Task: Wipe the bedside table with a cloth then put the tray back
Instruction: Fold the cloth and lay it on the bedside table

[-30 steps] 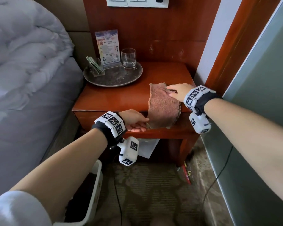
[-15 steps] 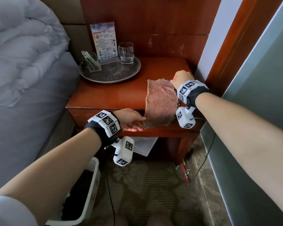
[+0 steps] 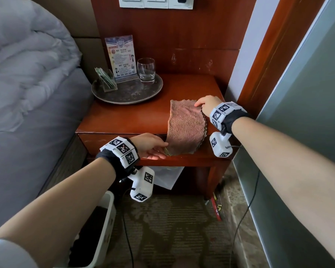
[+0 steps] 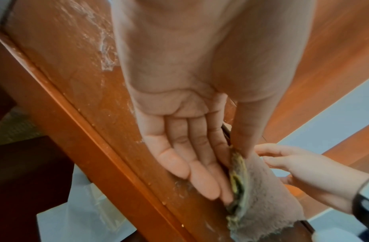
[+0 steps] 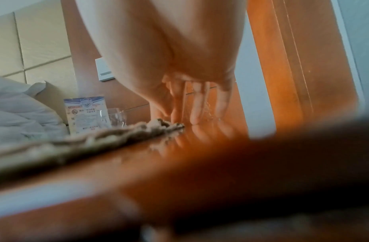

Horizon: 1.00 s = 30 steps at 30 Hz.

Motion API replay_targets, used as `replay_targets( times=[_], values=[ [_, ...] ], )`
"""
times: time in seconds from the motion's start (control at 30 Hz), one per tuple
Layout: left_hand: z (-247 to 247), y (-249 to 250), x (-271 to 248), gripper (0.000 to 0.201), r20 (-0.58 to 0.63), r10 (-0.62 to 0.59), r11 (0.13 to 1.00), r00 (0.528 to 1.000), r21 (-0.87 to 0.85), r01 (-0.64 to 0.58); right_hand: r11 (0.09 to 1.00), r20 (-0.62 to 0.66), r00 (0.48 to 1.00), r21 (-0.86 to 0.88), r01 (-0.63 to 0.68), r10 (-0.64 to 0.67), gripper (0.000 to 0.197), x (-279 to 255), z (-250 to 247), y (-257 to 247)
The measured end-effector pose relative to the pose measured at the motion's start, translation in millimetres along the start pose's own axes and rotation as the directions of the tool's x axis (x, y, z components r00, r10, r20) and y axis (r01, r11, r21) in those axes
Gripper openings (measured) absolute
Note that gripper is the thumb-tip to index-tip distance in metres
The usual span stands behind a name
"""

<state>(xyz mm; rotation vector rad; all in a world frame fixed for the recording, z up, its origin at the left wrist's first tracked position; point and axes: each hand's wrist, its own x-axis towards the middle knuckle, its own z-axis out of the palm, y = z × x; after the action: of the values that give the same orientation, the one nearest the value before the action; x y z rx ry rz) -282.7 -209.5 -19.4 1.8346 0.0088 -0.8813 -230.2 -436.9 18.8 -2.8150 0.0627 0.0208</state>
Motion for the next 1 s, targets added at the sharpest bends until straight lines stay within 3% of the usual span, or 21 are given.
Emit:
replay_targets(
  times=[0.17,0.37,0.47,0.57,0.67,0.73,0.83,1.0],
  values=[
    [6.8,9.3,-13.5,0.016,-0.031,0.026,0.997,0.999,-0.076,-0.029,0.998,0.057,0.998,0.051,0.021,-0.024,0.040,-15.4,-8.8,-5.5],
    [24.9,14.3,-32.3,0.020,0.002,0.030,0.933,1.000,-0.358,-0.027,0.973,-0.186,0.981,0.213,0.092,-0.052,0.027,-62.8,6.7,1.1],
    [32.0,15.9,-35.7,0.023,-0.014,0.052,0.908,0.999,-0.415,-0.053,0.954,-0.165,0.980,0.255,0.155,-0.115,0.029,-95.7,20.9,3.1],
    [38.0,19.3,-40.4,0.025,-0.042,0.048,0.871,0.998,-0.487,-0.062,0.966,-0.126,0.978,0.178,0.187,-0.166,0.044,-121.0,29.5,5.5],
    [45.7,23.3,-44.4,0.031,-0.048,0.052,0.860,0.997,-0.506,-0.069,0.979,-0.136,0.980,0.118,0.163,-0.147,0.069,-137.2,38.8,3.2],
    [49.5,26.4,-47.6,0.032,-0.043,0.056,0.856,0.997,-0.512,-0.070,0.990,-0.160,0.980,0.065,0.126,-0.114,0.076,-140.9,46.2,-1.7],
    [53.7,31.1,-51.9,0.031,-0.040,0.063,0.857,0.997,-0.509,-0.074,0.997,-0.246,0.967,0.018,0.077,-0.070,0.060,-139.4,51.6,-5.9],
    [46.4,36.7,-54.3,0.025,-0.094,0.049,0.863,0.994,-0.497,-0.090,0.986,-0.378,0.916,0.037,0.163,-0.137,0.021,-139.9,34.3,2.0]
  ],
)
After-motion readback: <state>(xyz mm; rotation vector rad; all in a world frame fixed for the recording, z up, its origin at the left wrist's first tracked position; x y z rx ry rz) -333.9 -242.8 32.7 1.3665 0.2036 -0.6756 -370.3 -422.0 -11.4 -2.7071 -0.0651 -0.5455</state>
